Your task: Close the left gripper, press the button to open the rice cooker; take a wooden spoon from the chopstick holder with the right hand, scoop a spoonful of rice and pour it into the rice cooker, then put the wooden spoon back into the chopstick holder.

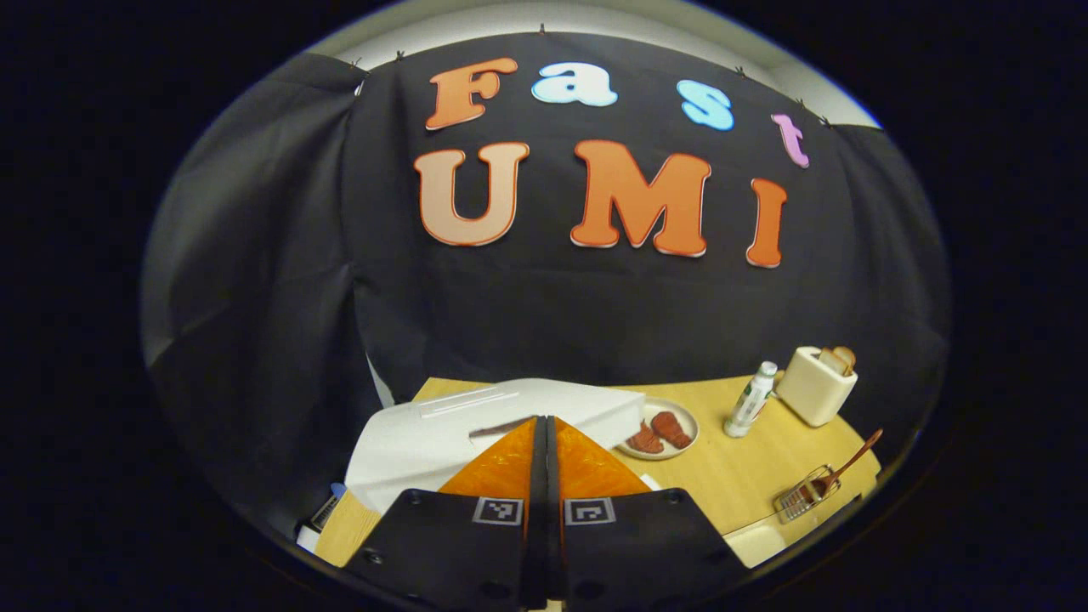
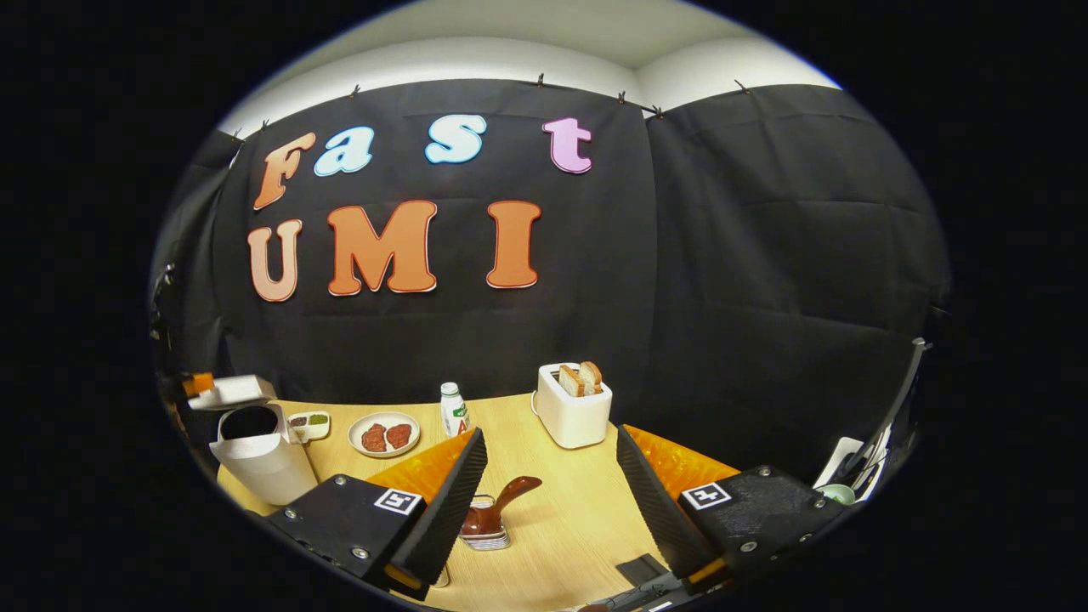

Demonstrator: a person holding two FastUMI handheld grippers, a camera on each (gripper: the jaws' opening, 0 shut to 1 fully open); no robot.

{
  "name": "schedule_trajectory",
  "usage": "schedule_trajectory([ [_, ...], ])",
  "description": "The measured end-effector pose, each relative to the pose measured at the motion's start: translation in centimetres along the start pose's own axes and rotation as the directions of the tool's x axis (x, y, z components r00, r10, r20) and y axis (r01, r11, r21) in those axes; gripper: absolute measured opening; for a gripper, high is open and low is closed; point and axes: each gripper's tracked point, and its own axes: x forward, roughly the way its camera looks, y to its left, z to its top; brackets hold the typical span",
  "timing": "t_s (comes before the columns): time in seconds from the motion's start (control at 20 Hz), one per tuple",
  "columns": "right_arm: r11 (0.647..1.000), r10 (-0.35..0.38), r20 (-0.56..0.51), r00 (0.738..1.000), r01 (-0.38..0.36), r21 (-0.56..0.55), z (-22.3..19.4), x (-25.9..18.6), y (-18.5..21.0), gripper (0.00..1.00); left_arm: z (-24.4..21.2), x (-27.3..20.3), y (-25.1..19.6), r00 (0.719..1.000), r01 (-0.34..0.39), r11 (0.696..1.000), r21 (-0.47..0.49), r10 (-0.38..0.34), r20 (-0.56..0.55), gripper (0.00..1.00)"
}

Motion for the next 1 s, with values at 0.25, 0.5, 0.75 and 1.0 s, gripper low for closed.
schedule_trajectory([
  [0.25, 0.999, 0.037, 0.036, 0.999, -0.037, 0.012, 0.4, 0.2, 0.7, 0.95, 4.0, -4.8, 0.8, 0.995, -0.028, 0.999, 0.017, 0.026, 0.097, 0.04],
  [0.5, 0.996, 0.069, 0.034, 0.997, -0.071, 0.053, -0.8, 1.3, 1.3, 0.95, 3.8, -7.9, 1.5, 0.994, -0.06, 0.998, 0.002, 0.06, 0.09, 0.05],
  [0.75, 0.993, 0.09, 0.016, 0.996, -0.091, 0.077, -2.8, 3.0, 1.6, 0.95, 5.3, -9.8, 3.1, 0.979, -0.131, 0.991, -0.008, 0.13, 0.156, 0.18],
  [1.0, 0.988, 0.123, -0.041, 0.992, -0.119, 0.101, -6.2, 5.5, 2.7, 0.95, 6.3, -11.4, 3.3, 0.974, -0.141, 0.99, -0.025, 0.143, 0.178, 0.49],
])
